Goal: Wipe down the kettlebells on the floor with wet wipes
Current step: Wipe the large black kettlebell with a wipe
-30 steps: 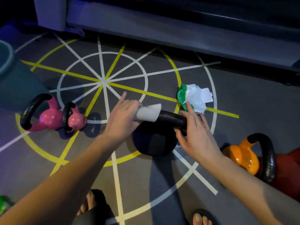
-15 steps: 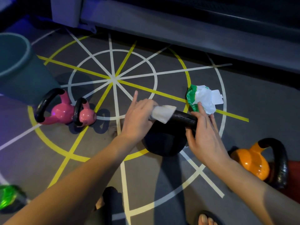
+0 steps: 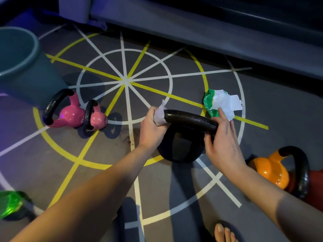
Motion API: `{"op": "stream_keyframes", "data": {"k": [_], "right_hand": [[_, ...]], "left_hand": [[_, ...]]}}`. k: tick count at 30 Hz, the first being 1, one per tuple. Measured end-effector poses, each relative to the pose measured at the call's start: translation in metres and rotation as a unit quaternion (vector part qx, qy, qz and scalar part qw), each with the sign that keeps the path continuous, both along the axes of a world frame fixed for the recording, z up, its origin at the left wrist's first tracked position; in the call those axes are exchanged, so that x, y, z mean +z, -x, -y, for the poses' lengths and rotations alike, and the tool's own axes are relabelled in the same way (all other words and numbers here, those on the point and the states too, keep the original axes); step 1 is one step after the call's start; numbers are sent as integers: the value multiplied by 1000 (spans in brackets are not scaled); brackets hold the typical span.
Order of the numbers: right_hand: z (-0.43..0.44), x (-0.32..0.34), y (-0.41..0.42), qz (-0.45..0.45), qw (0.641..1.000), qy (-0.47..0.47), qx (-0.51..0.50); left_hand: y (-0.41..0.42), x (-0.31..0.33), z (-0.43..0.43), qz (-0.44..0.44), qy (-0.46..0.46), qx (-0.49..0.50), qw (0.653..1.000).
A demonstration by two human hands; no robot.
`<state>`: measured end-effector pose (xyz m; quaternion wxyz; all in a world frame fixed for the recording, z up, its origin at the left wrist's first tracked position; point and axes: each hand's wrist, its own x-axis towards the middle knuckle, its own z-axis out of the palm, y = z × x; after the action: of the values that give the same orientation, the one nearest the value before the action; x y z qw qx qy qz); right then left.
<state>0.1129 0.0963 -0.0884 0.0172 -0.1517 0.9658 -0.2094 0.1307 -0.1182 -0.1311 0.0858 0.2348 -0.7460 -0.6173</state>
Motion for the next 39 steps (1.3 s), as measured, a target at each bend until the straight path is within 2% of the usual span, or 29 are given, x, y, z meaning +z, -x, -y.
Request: {"op": "stream_keyframes", "data": {"k": [4, 9, 11, 17, 21, 24, 28, 30, 32, 34, 36, 37, 39], "right_hand": [[-1, 2, -1, 2, 1000, -18, 3], [4, 4, 5, -24, 998, -49, 13], [8, 5, 7, -24, 999, -42, 14], [7, 2, 8, -27, 999, -29, 15], [9, 3, 8, -28, 999, -19, 15], [7, 4, 9, -11, 1000, -4, 27], [-3, 9, 20, -14, 997, 28, 71], [-5, 18, 30, 29, 994, 45, 98], [-1, 30, 41, 130, 983, 42, 125], [5, 38, 52, 194, 971, 44, 136], [9, 42, 59, 255, 954, 95, 127], [10, 42, 60, 271, 948, 113, 125], [11, 39, 59, 245, 957, 93, 124]], "left_hand": [[-5, -1, 11, 1, 79, -65, 995], [-16, 18, 14, -120, 240, -99, 958], [-15, 18, 7, -125, 274, -135, 944], [-7, 0, 6, -77, 183, -106, 974], [-8, -4, 6, -15, 63, -72, 995], [-9, -11, 9, 15, -32, -75, 997], [-12, -14, 7, 28, -32, -68, 997], [-15, -18, 4, 22, -40, -47, 998], [-18, -22, -2, 10, -50, -15, 999], [-17, -24, -9, 12, -61, 21, 998], [-11, -22, -17, 18, -58, 58, 997], [-7, -21, -22, 17, -54, 73, 996], [-5, -20, -29, 7, -60, 95, 994]]}}
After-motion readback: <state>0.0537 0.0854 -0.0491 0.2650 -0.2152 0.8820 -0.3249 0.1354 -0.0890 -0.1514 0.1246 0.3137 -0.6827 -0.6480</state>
